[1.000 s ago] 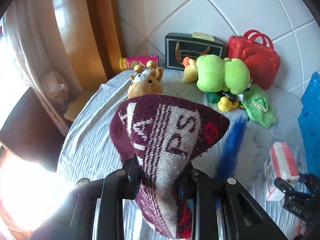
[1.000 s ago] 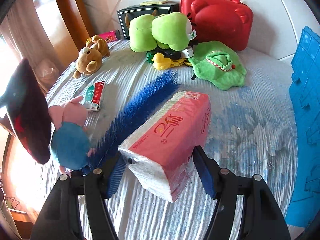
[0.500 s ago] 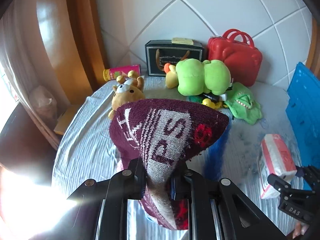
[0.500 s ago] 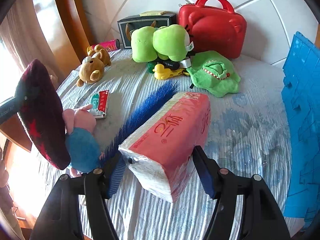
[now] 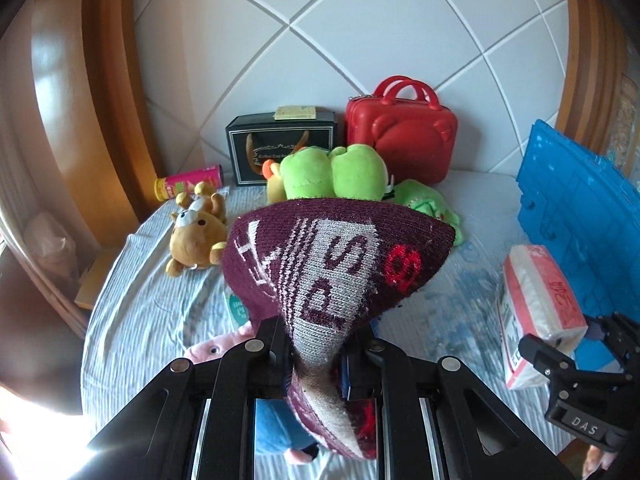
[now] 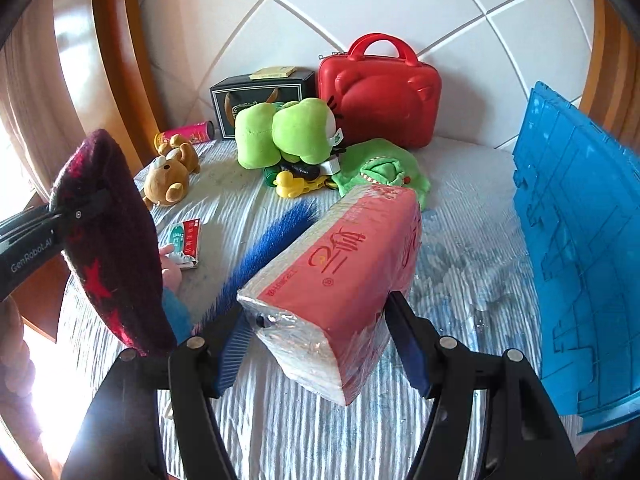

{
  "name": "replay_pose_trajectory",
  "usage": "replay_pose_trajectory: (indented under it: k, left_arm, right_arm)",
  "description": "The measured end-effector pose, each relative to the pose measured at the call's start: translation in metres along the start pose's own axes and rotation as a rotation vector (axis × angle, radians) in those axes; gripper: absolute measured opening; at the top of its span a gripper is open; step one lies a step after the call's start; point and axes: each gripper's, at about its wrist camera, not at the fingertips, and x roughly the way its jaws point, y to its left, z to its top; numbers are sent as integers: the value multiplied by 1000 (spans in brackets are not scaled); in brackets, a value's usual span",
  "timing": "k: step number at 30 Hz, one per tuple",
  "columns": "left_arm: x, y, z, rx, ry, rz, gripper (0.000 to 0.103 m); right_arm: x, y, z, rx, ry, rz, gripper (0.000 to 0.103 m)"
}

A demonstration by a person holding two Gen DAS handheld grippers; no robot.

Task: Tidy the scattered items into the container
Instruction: 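Lift the knit hat with left gripper while right gripper lifts the tissue pack, then carry the hat with left gripper while right gripper carries the tissue pack into the box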

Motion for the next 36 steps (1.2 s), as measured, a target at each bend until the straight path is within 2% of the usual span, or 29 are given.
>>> replay_pose_trajectory:
  k: [8,15,24,31,36]
  left_arm:
    - [-8,-32,6,39,-15,-42,16]
    - [-24,-79,29,74,-70,-55,16]
    - [-27,-174,64,56,-119,-66,16]
    - [-41,-255,94,90,-175,-66,16]
    - [-72,-328,132,135,-257,-93,16]
  right_arm:
    - [-32,-24,6,18,-54,-53,65]
    - [-66,-70,22,33,-133,-73,60]
    - [-85,-144,45,-37,-188,-53,57]
    - [-130,-215,59,-23,-288,-56,57]
    - [-173,-284,62,24,-349,-107,57]
